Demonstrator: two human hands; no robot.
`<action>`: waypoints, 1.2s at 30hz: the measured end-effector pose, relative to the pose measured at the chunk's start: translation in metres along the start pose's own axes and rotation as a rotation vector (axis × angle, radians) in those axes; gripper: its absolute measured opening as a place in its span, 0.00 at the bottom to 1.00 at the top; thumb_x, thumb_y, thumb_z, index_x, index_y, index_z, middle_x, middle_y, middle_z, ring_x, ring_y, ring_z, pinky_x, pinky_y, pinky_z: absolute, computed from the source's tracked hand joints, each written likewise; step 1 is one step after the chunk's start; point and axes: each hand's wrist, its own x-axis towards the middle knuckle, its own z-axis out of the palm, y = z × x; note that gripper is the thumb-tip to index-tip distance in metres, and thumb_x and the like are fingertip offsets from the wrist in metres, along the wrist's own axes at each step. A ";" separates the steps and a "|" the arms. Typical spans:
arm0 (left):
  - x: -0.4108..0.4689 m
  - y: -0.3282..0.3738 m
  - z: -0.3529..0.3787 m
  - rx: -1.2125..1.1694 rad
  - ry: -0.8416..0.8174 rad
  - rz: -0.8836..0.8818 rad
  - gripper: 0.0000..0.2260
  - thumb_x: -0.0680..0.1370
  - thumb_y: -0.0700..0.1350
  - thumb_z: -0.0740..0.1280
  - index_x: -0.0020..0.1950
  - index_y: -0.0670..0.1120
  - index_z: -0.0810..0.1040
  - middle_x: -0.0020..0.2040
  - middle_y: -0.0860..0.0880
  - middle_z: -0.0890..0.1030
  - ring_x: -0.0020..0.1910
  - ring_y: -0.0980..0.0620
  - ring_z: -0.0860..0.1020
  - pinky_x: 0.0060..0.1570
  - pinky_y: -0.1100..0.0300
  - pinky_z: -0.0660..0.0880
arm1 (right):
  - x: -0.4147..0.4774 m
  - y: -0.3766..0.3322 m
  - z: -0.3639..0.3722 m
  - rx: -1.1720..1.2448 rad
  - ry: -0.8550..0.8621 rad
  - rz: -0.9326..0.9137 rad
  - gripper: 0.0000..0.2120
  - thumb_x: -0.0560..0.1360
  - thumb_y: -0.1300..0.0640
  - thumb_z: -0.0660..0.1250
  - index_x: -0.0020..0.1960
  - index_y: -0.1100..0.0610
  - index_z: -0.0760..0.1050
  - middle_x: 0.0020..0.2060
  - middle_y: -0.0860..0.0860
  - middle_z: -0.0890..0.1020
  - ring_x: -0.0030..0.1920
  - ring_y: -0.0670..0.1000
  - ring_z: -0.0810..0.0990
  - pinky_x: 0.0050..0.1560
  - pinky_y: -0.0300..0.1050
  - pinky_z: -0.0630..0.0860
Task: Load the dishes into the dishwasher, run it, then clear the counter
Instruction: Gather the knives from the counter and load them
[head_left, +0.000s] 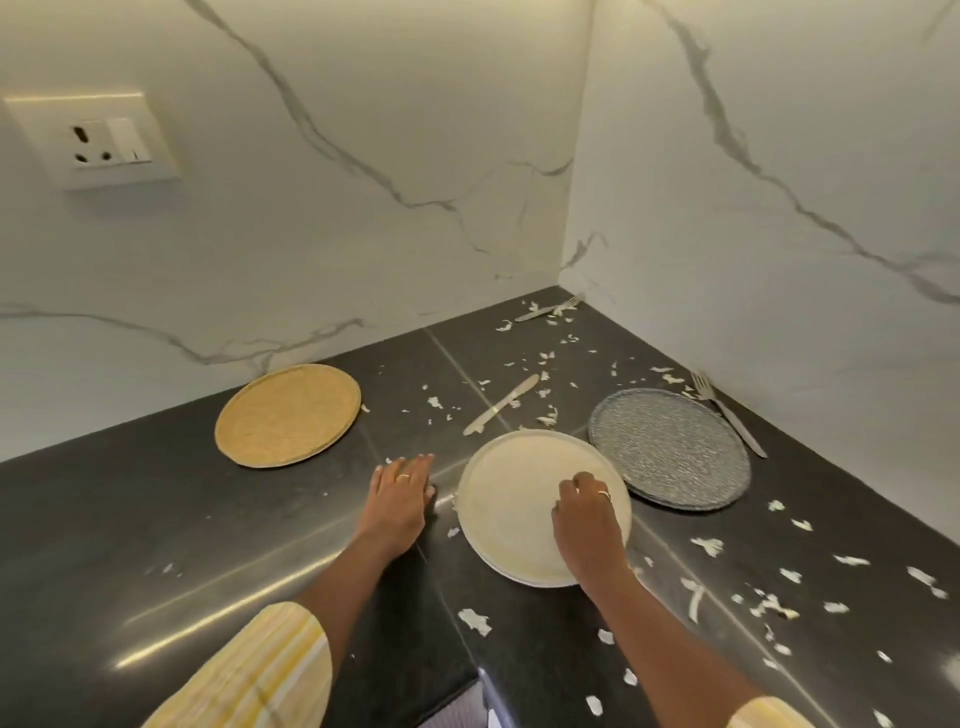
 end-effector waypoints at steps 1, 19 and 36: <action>0.006 -0.011 -0.001 0.043 -0.017 -0.002 0.22 0.82 0.49 0.51 0.76 0.50 0.53 0.76 0.49 0.57 0.76 0.47 0.50 0.73 0.49 0.45 | 0.013 -0.007 0.005 0.035 0.006 0.014 0.07 0.73 0.64 0.64 0.50 0.62 0.77 0.49 0.59 0.78 0.50 0.58 0.77 0.51 0.48 0.74; 0.033 -0.058 0.011 0.110 -0.045 0.024 0.23 0.81 0.58 0.43 0.76 0.56 0.49 0.77 0.55 0.49 0.76 0.51 0.40 0.64 0.41 0.25 | 0.195 -0.120 0.053 0.129 -0.132 0.610 0.11 0.77 0.64 0.59 0.56 0.61 0.78 0.53 0.59 0.79 0.54 0.58 0.76 0.51 0.49 0.75; 0.032 -0.056 0.007 0.071 -0.047 0.031 0.22 0.81 0.57 0.43 0.76 0.56 0.50 0.77 0.55 0.48 0.76 0.51 0.39 0.65 0.42 0.25 | 0.211 -0.123 0.061 0.250 -0.118 0.601 0.11 0.78 0.67 0.56 0.56 0.64 0.75 0.52 0.60 0.80 0.54 0.60 0.78 0.50 0.51 0.76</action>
